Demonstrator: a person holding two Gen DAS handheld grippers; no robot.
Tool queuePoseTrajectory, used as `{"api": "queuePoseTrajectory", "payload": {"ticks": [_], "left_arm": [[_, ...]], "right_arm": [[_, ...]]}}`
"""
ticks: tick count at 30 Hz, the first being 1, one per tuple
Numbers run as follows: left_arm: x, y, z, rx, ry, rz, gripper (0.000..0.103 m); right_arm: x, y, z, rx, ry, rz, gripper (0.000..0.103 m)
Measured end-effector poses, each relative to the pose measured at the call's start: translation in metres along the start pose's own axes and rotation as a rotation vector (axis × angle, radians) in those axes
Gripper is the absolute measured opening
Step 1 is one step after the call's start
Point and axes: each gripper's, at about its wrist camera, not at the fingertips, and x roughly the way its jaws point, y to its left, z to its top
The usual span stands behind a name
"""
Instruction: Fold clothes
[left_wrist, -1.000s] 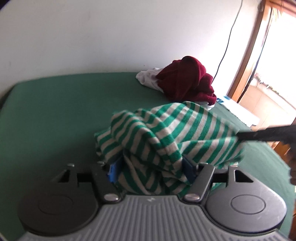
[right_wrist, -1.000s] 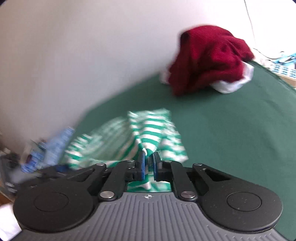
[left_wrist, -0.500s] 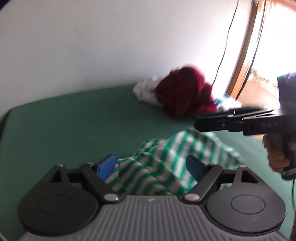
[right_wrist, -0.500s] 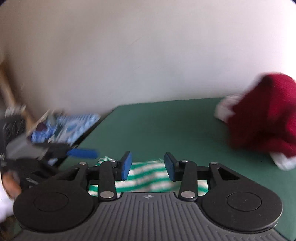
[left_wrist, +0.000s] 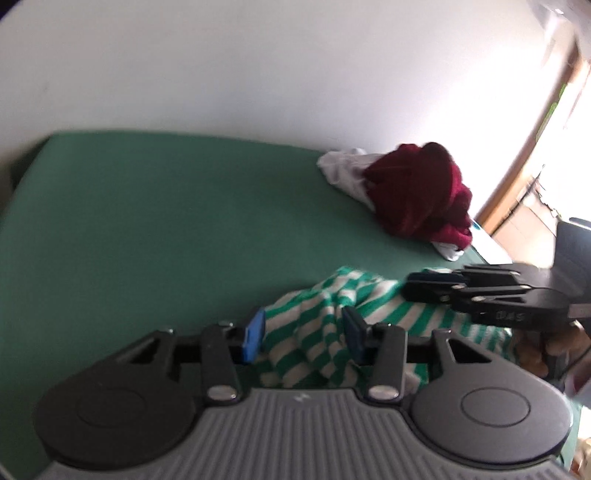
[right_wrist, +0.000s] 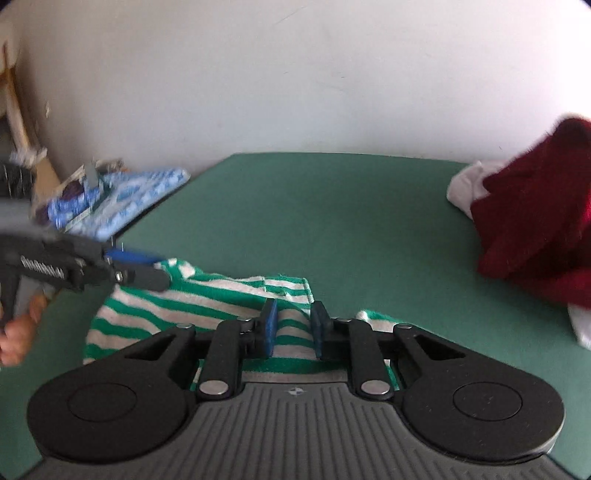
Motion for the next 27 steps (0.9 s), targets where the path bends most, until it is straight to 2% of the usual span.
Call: {"api": "queuePoseTrajectory", "payload": {"ticks": [4,7,10,14,15,17,18,20,22,24,25,26,27], "left_arm": [[0.002,-0.014,0.005,0.062,0.004,0.016,0.057],[0.004,-0.024,0.009,0.108,0.008,0.027,0.052],[0.006,-0.034,0.013,0.154,0.011,0.039,0.057],[0.011,-0.04,0.016,0.228,0.042,0.065,0.057],[0.008,-0.04,0.016,0.248,0.037,0.056,0.05],[0.001,-0.035,0.022,0.239,0.026,0.027,0.036],[-0.002,-0.032,0.024,0.233,0.021,0.011,0.027],[-0.005,-0.022,0.029,0.19,0.012,0.005,0.025],[-0.001,-0.013,0.028,0.151,0.022,0.005,0.019],[0.005,-0.01,0.025,0.134,0.046,0.006,0.017],[0.005,-0.011,0.024,0.133,0.051,0.007,0.017],[0.003,-0.013,0.022,0.136,0.045,0.007,0.017],[-0.001,-0.013,0.021,0.131,0.032,0.009,0.018]], "right_arm": [[0.002,-0.004,-0.009,0.107,-0.038,0.008,0.018],[-0.007,0.009,-0.005,0.089,-0.056,-0.017,0.02],[-0.02,0.025,0.014,0.002,-0.124,0.054,0.018],[-0.002,0.051,0.031,-0.27,-0.01,0.092,0.019],[0.004,0.056,0.033,-0.339,0.028,0.098,0.019],[0.015,0.065,0.037,-0.476,0.105,0.11,0.026],[0.019,0.064,0.04,-0.478,0.126,0.128,0.028],[0.026,0.056,0.047,-0.435,0.16,0.18,0.044],[0.035,0.042,0.056,-0.337,0.184,0.247,0.05],[0.044,0.035,0.057,-0.28,0.204,0.265,0.045],[0.046,0.033,0.057,-0.264,0.215,0.272,0.026],[0.049,0.031,0.057,-0.247,0.226,0.28,0.011],[0.044,0.032,0.057,-0.245,0.218,0.294,0.009]]}}
